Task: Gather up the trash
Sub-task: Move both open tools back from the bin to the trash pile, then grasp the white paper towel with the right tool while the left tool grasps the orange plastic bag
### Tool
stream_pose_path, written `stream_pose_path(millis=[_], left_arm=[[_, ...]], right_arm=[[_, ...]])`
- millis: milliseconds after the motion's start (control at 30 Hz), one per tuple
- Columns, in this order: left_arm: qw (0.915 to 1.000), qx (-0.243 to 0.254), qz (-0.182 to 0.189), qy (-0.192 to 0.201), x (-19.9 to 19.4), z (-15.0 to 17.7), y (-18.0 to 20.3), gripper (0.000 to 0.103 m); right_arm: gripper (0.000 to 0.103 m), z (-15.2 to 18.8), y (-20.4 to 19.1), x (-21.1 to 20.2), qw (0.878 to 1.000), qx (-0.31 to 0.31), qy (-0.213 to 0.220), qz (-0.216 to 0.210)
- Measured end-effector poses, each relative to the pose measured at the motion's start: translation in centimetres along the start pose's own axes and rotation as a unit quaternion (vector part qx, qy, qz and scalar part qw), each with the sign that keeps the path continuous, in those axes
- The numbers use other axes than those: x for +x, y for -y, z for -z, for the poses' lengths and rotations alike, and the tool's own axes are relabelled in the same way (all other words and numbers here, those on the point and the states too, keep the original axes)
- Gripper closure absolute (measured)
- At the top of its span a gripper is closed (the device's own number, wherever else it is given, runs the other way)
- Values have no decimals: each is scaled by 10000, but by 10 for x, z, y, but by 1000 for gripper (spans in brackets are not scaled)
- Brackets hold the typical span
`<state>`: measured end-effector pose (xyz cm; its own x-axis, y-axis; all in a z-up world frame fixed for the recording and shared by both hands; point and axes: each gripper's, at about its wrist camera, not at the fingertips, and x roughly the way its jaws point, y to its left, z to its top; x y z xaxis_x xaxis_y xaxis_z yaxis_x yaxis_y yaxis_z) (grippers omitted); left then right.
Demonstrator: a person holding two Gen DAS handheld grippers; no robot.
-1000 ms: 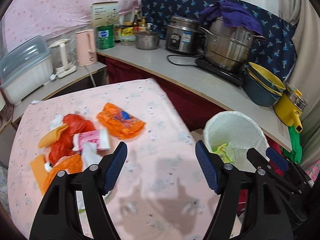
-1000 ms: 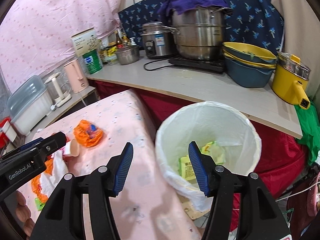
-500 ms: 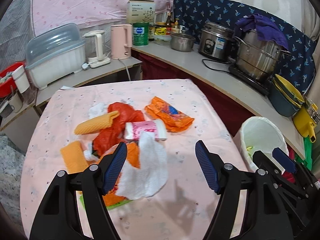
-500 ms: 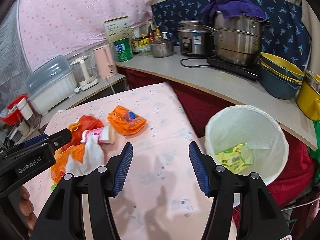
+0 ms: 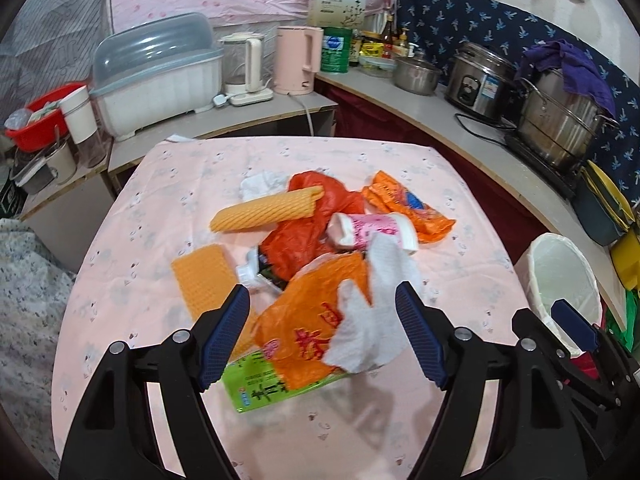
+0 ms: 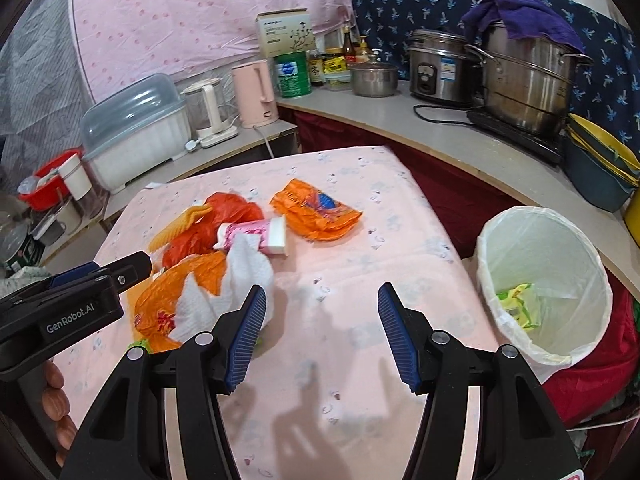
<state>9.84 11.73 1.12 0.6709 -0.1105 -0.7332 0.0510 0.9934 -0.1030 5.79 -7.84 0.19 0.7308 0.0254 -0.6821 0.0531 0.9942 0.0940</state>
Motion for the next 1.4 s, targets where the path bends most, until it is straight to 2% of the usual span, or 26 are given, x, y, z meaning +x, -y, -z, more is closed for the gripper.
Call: stream_pose_path(millis=[600,900,1000,1067,1167,1400], left_arm=[[9978,-397,-330,-407,22,22,-66,30],[9968,-469,-350,-552,33,26,-78,30],[9967,-459,-316,-590,37,27,-77,30],[9968,-437,-268,-618,39,27,-76,30],[9970,-391,-140,-650,42,28,-69,25],[9967,-144,53,-793,53,31,-43,22]], right_arm=[[46,24,-78,48,9957,-546,-562,-497],[46,29,-94,73,9931,-625,-798,-587],[59,31,-95,78,9924,-658,-854,-593],[77,31,-95,82,9917,-681,-913,-590],[91,32,-88,83,9922,-632,-924,-548],[98,24,-61,75,9956,-349,-751,-449]])
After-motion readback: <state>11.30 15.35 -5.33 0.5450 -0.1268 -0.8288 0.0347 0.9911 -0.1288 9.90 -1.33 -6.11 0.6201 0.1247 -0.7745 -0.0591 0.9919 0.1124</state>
